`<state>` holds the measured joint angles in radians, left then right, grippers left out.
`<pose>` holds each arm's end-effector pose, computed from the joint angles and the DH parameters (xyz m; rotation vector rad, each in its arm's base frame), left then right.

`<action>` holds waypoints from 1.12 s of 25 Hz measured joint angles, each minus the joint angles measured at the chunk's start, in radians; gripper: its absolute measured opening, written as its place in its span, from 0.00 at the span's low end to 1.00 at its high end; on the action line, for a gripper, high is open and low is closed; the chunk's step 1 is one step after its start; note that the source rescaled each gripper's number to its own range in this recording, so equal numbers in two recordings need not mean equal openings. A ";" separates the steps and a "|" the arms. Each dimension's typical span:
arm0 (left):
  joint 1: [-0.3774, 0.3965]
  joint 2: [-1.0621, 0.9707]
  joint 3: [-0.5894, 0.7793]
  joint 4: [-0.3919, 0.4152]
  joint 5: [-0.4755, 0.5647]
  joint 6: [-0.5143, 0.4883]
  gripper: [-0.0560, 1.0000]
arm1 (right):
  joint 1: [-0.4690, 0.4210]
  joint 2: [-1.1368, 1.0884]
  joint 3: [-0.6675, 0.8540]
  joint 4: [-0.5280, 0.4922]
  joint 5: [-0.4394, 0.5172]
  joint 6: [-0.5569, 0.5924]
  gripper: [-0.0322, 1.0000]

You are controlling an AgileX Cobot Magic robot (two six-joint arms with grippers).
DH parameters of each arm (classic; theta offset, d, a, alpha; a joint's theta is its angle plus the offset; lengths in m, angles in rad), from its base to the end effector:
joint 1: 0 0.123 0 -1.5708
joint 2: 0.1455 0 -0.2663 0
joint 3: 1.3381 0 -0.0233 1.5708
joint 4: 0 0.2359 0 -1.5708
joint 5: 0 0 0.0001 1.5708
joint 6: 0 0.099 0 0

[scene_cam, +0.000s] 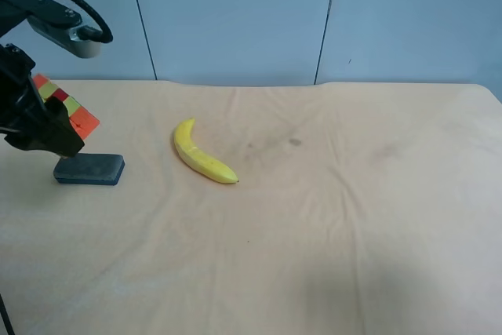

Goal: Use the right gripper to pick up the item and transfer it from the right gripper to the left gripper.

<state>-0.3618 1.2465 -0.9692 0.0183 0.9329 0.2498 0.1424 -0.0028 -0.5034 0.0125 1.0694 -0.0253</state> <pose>0.2170 -0.0806 0.2741 0.8206 2.5655 -0.0112 0.0067 0.0021 0.2667 -0.1722 2.0406 0.0880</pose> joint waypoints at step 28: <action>0.332 0.522 -0.497 -0.018 0.132 0.000 0.05 | 0.000 0.000 0.000 0.000 0.000 0.000 1.00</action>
<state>-0.0293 1.7690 -1.4667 0.0000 1.0646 0.2498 0.1424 -0.0028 -0.5034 0.0125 1.0694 -0.0253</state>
